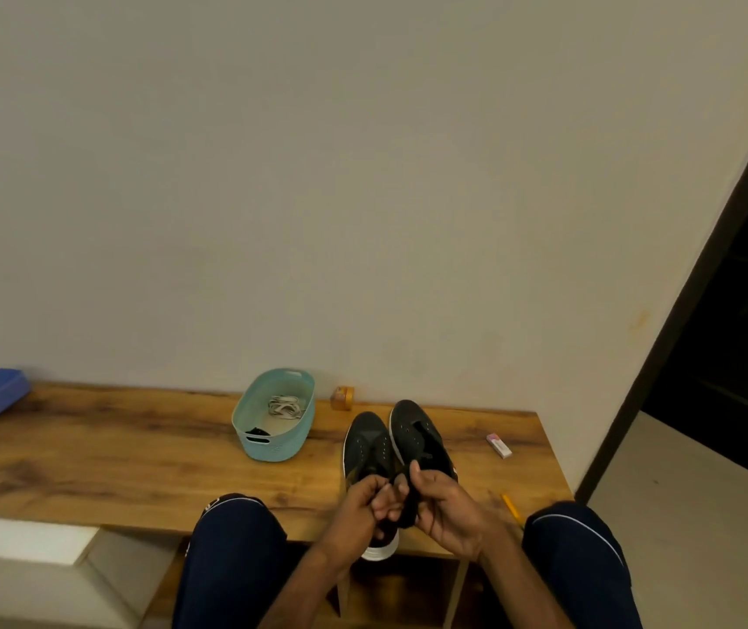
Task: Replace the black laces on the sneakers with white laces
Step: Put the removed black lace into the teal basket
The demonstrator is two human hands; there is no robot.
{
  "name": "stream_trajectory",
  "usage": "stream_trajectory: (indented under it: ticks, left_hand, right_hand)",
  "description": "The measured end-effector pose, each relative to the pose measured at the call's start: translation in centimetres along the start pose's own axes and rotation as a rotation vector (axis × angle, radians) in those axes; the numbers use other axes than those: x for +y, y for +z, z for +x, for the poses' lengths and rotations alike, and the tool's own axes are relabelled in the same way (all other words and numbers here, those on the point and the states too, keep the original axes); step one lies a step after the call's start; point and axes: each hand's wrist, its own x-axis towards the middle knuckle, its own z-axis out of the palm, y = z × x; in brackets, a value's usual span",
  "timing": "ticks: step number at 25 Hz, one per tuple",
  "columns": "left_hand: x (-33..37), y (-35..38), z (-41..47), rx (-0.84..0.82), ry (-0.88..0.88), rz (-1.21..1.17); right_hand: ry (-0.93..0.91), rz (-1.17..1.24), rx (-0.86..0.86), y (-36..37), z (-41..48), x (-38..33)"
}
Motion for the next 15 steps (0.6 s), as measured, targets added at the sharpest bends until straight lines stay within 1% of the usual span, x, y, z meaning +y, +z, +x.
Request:
stream_trajectory:
  ticks: [4,7,8,9,10,12,13,14,15]
  left_hand:
    - [-0.2,-0.4,0.8,-0.029,0.032,0.108]
    - [-0.2,-0.4,0.9,-0.082,0.079,0.094]
    - [-0.4,-0.3,0.8,-0.089,0.095,0.08]
    - [-0.7,-0.4,0.8,-0.08,0.104,0.073]
    - [-1.0,-0.4,1.0,-0.056,0.098,0.08]
    - [-1.3,-0.5,1.1,-0.021,0.067,0.075]
    - [-1.4,-0.5,1.1,-0.023,0.049,0.05]
    - [-1.5,-0.5,1.0,-0.026,0.039,0.031]
    - [-1.6,-0.5,0.9,-0.026,0.037,0.01]
  right_hand:
    - [0.05,-0.015,-0.094,-1.0,0.3,-1.3]
    - [0.105,-0.064,-0.146,-1.3,0.0,-2.6]
    - [0.107,-0.1,-0.139,-1.1,-0.2,-2.7]
    - [0.103,-0.14,-0.092,-0.6,-0.2,-2.4]
    - [0.088,-0.181,-0.01,0.0,-0.1,-1.8]
    - [0.06,-0.221,0.194,1.0,0.1,-0.6]
    - [0.057,-0.223,0.239,1.3,0.1,-0.2]
    - [0.062,-0.225,0.23,1.5,0.0,-0.1]
    - [0.073,-0.225,0.184,1.6,-0.2,-0.2]
